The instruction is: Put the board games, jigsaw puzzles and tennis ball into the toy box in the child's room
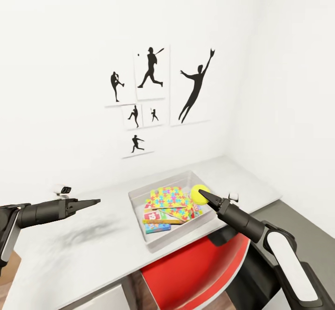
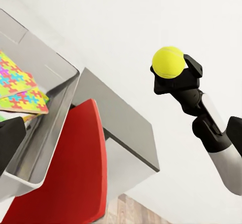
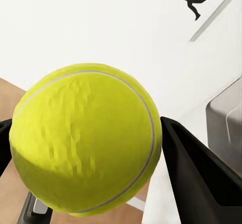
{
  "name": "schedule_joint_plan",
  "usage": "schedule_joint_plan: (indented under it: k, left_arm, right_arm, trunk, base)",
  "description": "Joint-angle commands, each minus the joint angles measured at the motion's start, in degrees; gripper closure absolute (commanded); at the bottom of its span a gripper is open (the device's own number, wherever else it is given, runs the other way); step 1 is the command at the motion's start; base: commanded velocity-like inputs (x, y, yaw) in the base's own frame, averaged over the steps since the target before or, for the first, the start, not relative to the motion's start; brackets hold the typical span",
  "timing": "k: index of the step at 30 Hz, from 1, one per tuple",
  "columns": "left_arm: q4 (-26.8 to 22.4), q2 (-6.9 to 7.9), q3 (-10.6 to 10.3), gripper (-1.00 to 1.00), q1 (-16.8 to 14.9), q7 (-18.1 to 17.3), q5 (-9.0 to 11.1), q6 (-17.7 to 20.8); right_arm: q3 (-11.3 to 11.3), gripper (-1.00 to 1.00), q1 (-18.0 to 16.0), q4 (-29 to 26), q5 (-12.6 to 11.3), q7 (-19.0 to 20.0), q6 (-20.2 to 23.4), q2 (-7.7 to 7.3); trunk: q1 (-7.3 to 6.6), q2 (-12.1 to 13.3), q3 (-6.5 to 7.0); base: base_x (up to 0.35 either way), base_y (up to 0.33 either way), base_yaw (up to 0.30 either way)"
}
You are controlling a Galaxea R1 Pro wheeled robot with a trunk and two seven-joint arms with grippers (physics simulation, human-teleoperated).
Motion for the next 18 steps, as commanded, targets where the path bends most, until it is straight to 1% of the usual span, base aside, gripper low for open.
schedule_joint_plan:
  k: [1, 3, 5, 7, 13, 16, 18]
  left_arm:
    - [0.0, 0.01, 0.0, -1.00, 0.0, -0.2, -0.1, 0.6]
    - [0.0, 0.01, 0.0, -1.00, 0.0, -0.2, -0.1, 0.6]
    - [0.0, 0.01, 0.0, -1.00, 0.0, -0.2, -0.1, 0.6]
    - [0.0, 0.01, 0.0, -1.00, 0.0, -0.2, -0.1, 0.6]
    - [0.0, 0.01, 0.0, -1.00, 0.0, -0.2, -0.1, 0.6]
    - [0.0, 0.01, 0.0, -1.00, 0.0, -0.2, -0.1, 0.5]
    - [0.0, 0.01, 0.0, -1.00, 0.0, -0.2, -0.1, 0.5]
  right_arm:
    - [0.0, 1.00, 0.0, 0.0, -0.2, 0.0, 0.2, -0.01]
    - [0.0, 1.00, -0.1, 0.0, -0.2, 0.0, 0.2, -0.01]
    - [0.0, 1.00, -0.1, 0.0, -0.2, 0.0, 0.2, -0.02]
    - [0.0, 1.00, -0.1, 0.0, -0.2, 0.0, 0.2, -0.02]
    - [0.0, 1.00, -0.1, 0.0, -0.2, 0.0, 0.2, -0.02]
    - [0.0, 1.00, 0.0, 0.0, -0.2, 0.0, 0.2, -0.02]
    - [0.0, 1.00, 0.0, 0.0, -0.2, 0.0, 0.2, -0.01]
  trunk:
    - [0.04, -0.1, -0.13]
    - [0.04, -0.1, -0.13]
    - [0.04, -0.1, -0.13]
    - [0.04, -0.1, -0.13]
    - [0.04, -0.1, -0.13]
    - [0.04, -0.1, -0.13]
    - [0.04, -0.1, -0.13]
  base:
    - [0.043, -0.047, -0.001]
    - [0.018, -0.020, 0.017]
    - [0.007, -0.027, 0.153]
    - [0.002, -0.109, 0.238]
    - [0.000, -0.216, 0.277]
    - [0.000, -0.063, 0.273]
    - [0.020, -0.047, 0.126]
